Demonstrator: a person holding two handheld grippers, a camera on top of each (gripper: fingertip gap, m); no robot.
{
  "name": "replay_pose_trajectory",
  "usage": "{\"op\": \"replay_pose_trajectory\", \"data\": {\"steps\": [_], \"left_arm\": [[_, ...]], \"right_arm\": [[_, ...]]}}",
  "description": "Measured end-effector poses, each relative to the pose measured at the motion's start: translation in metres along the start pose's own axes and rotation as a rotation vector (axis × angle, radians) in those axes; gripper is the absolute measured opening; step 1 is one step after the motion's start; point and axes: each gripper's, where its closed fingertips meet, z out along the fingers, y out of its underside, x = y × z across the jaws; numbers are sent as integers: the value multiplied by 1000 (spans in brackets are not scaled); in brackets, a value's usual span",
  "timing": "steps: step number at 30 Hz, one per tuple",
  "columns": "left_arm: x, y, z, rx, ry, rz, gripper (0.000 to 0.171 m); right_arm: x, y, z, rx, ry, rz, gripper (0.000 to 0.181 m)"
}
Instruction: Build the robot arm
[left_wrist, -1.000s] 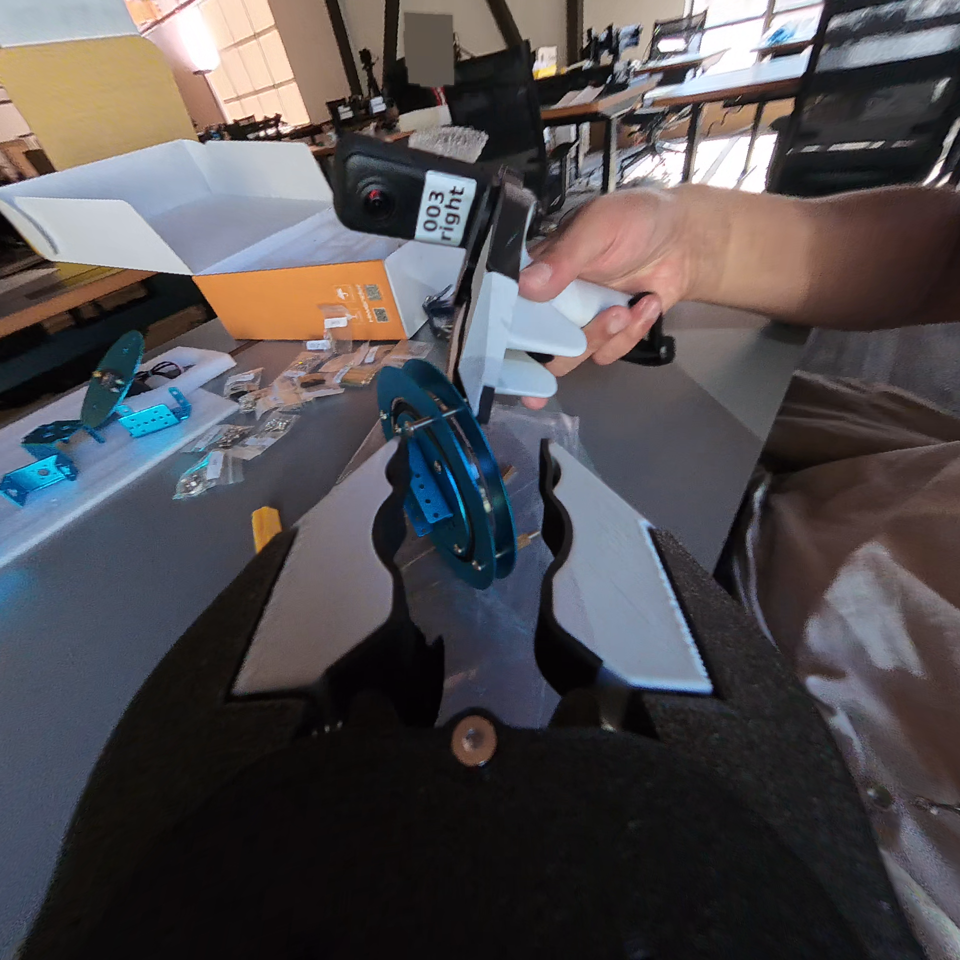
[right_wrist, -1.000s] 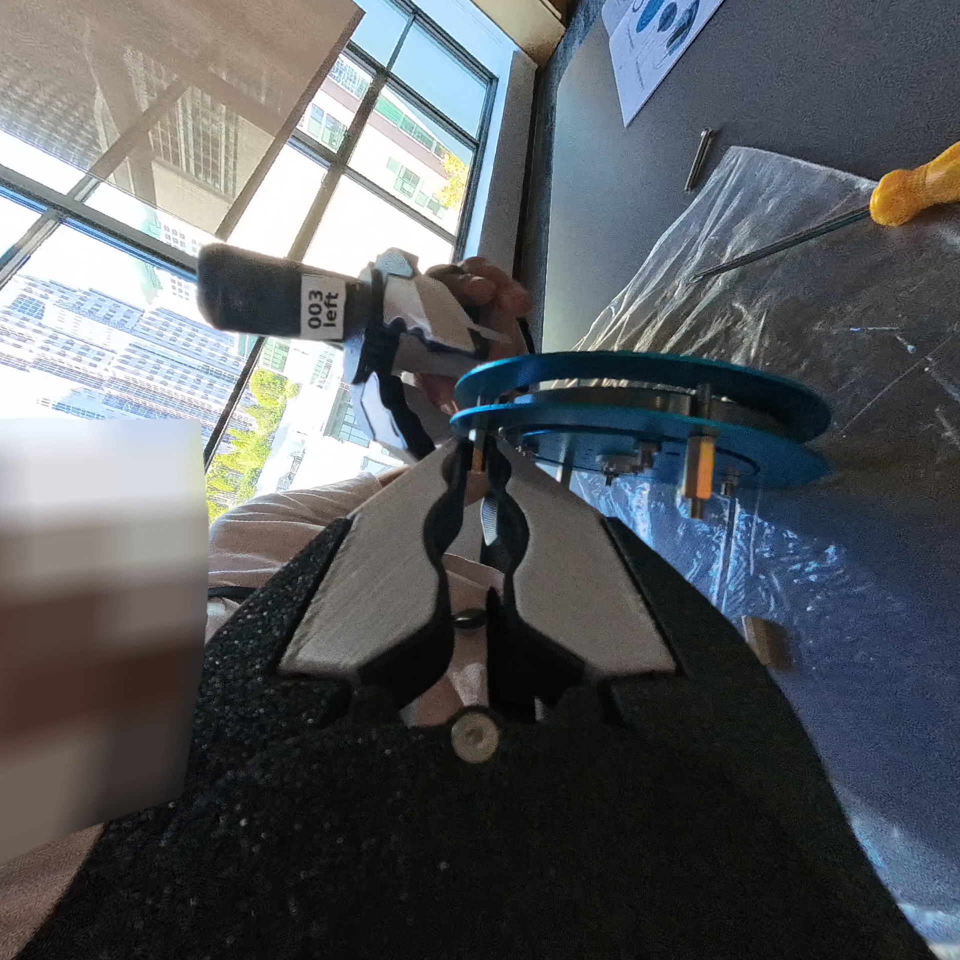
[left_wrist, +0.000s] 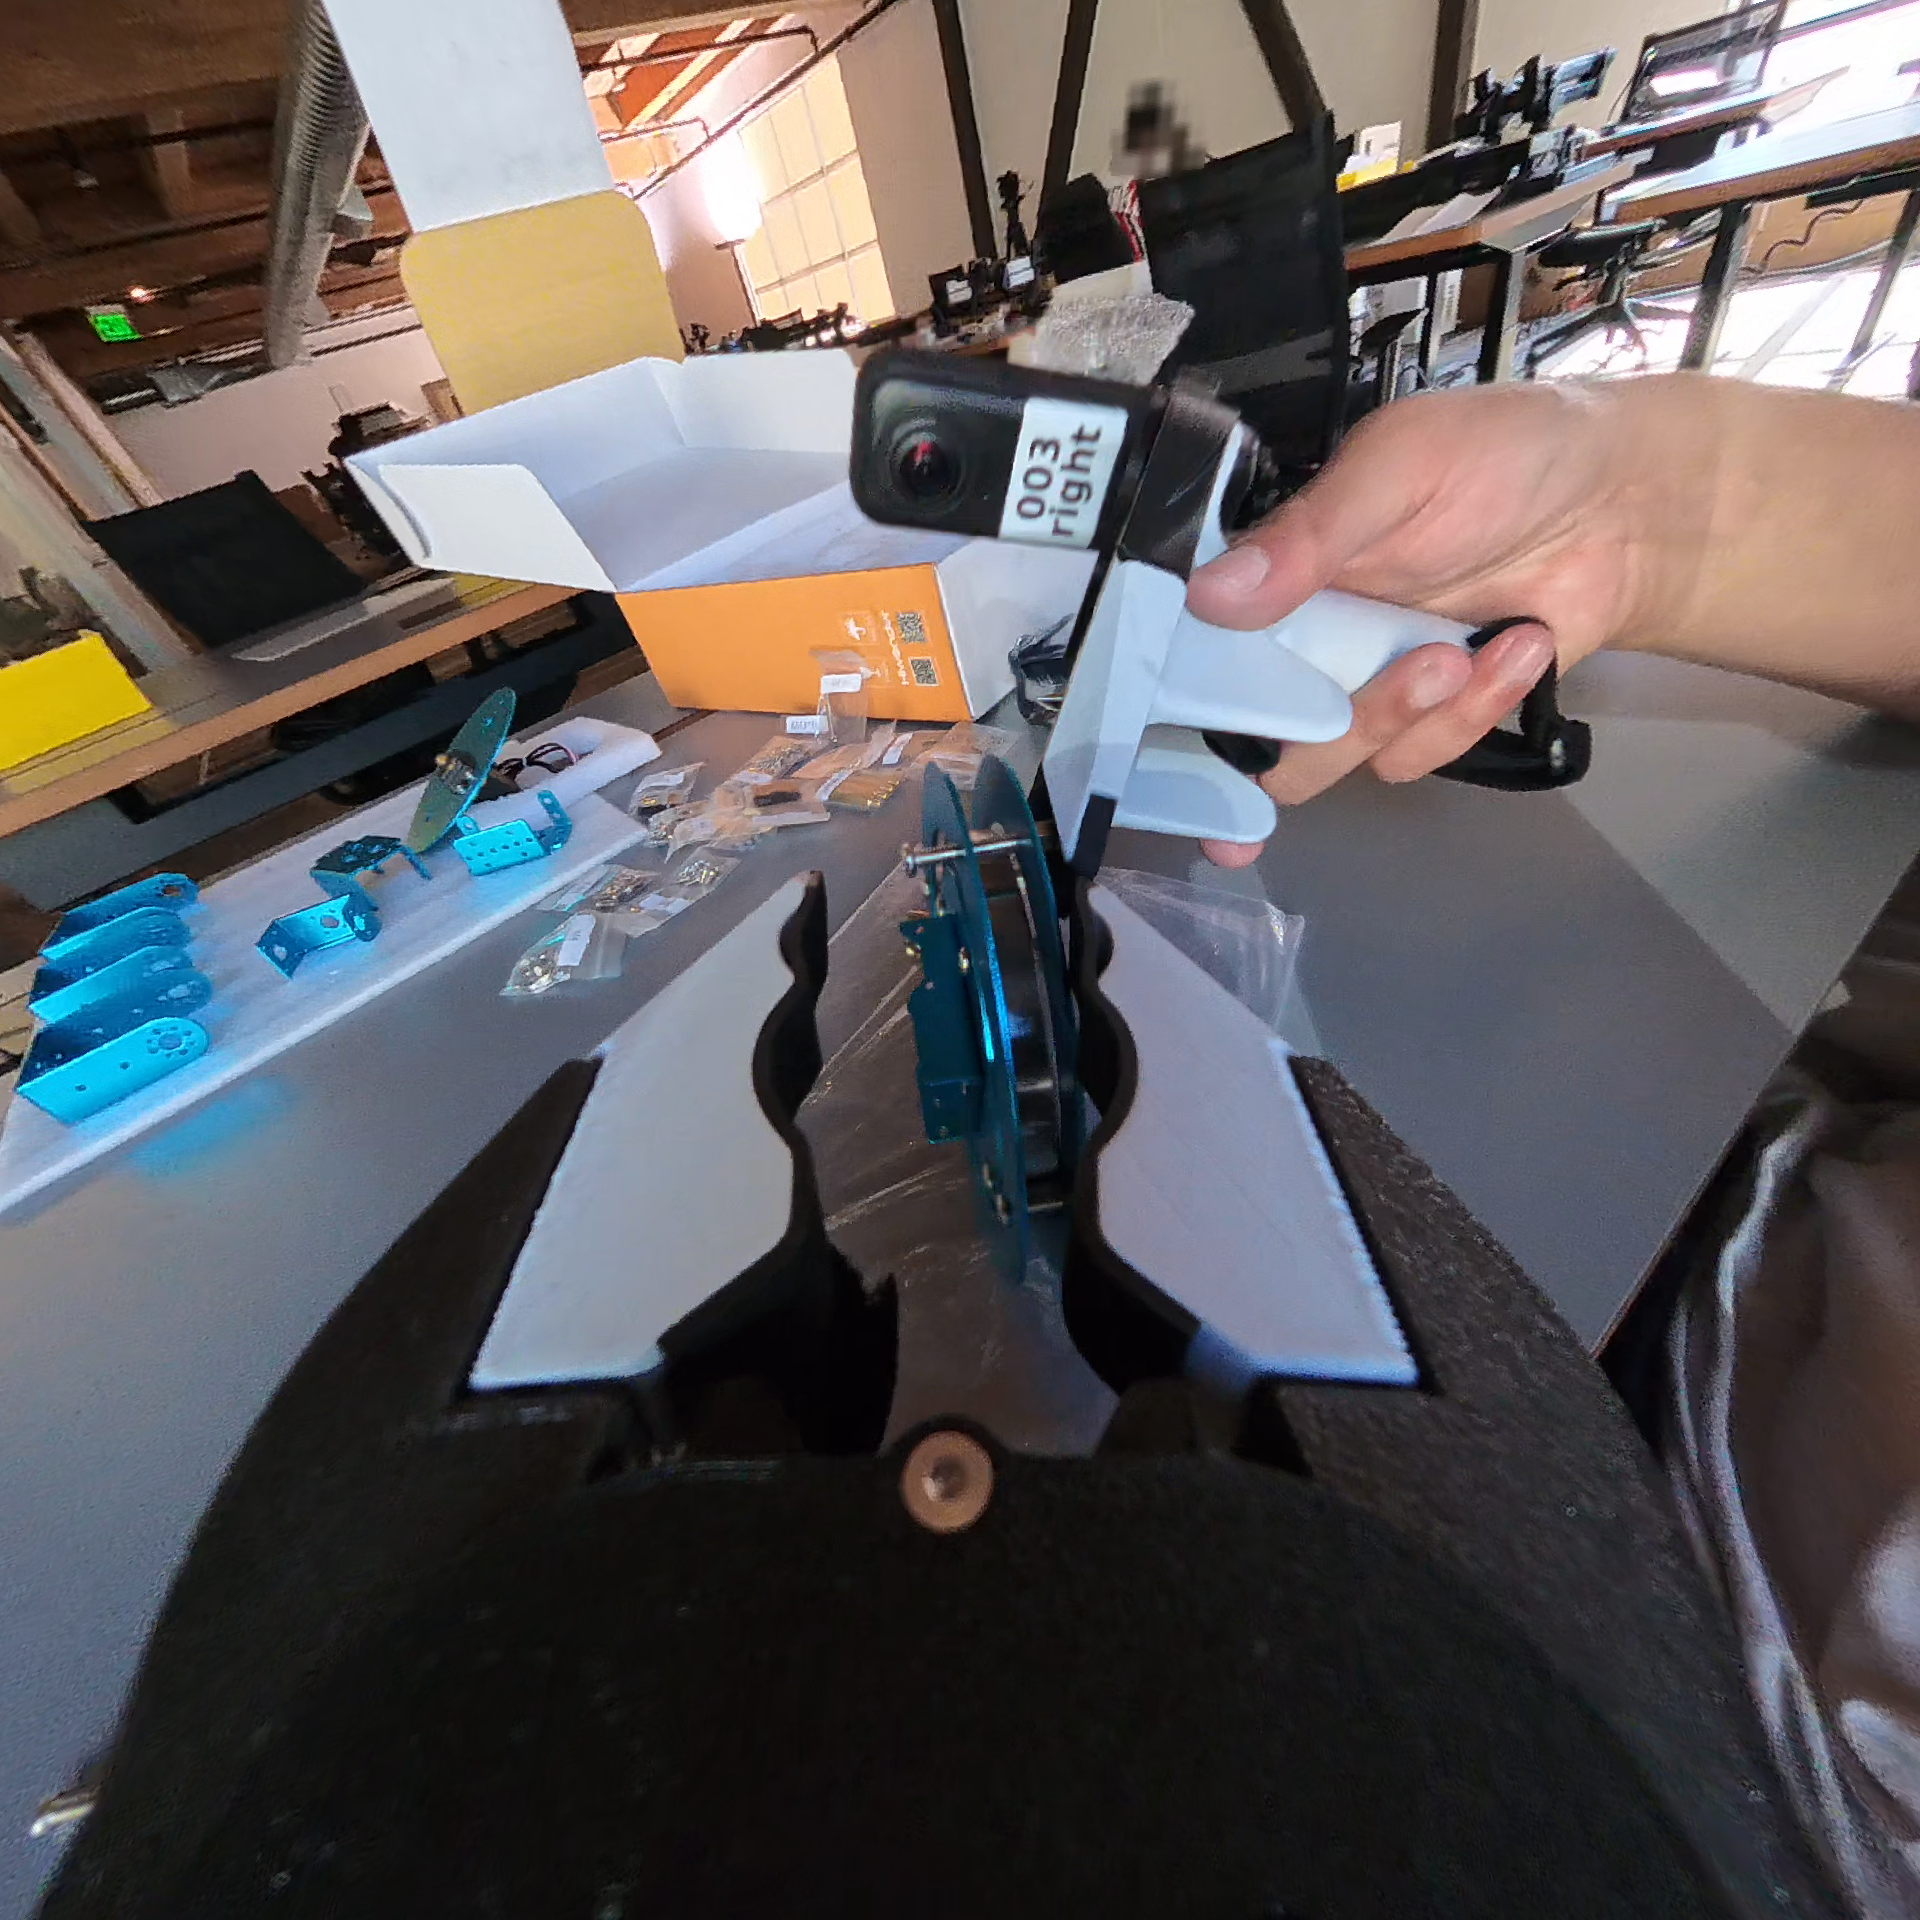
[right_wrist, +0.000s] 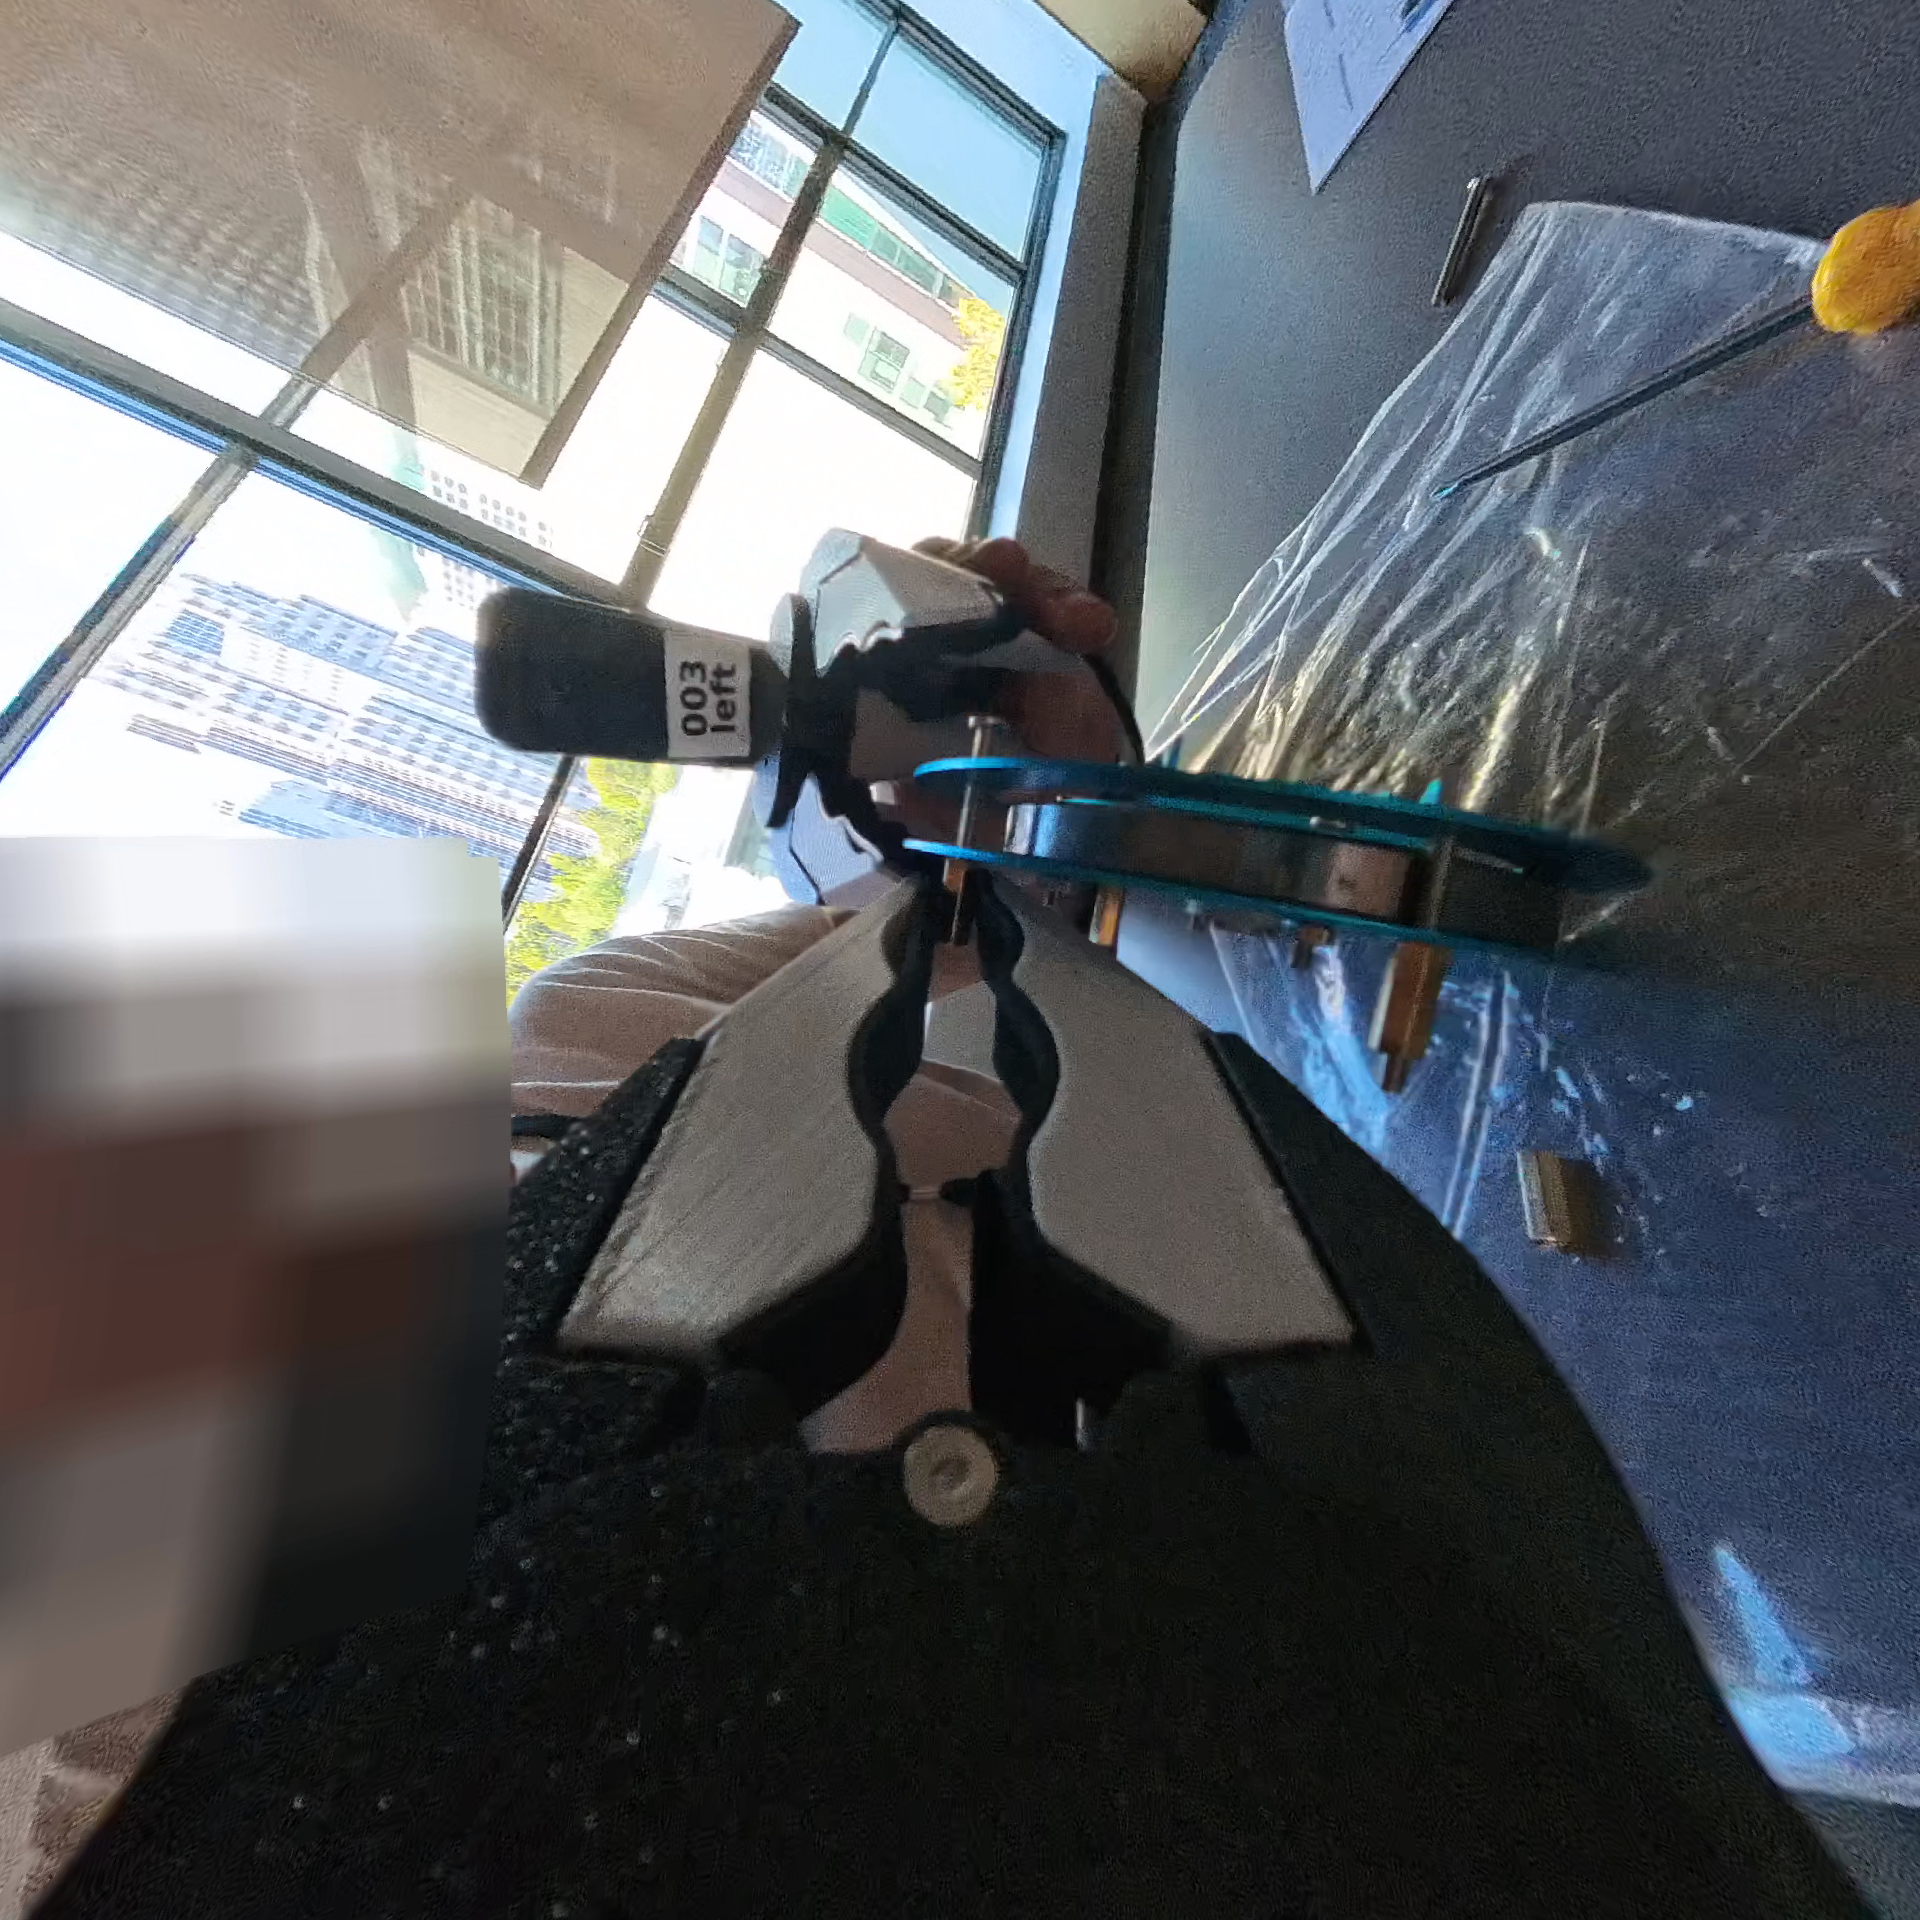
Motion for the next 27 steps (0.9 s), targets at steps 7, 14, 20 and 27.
{"op": "replay_pose_trajectory", "data": {"steps": [7,14,20,27], "left_arm": [[12,-2,-3,-4,69,90,31],[-8,1,3,-28,41,-35,13],[-16,1,15,-68,130,-128,12],[-2,-1,23,-174,397,-93,12]], "right_arm": [[-3,5,3,-54,-13,-6,7],[1,-11,-7,21,80,-99,10],[8,-21,-31,30,231,-279,18],[16,-27,-59,-33,527,-883,27]]}}
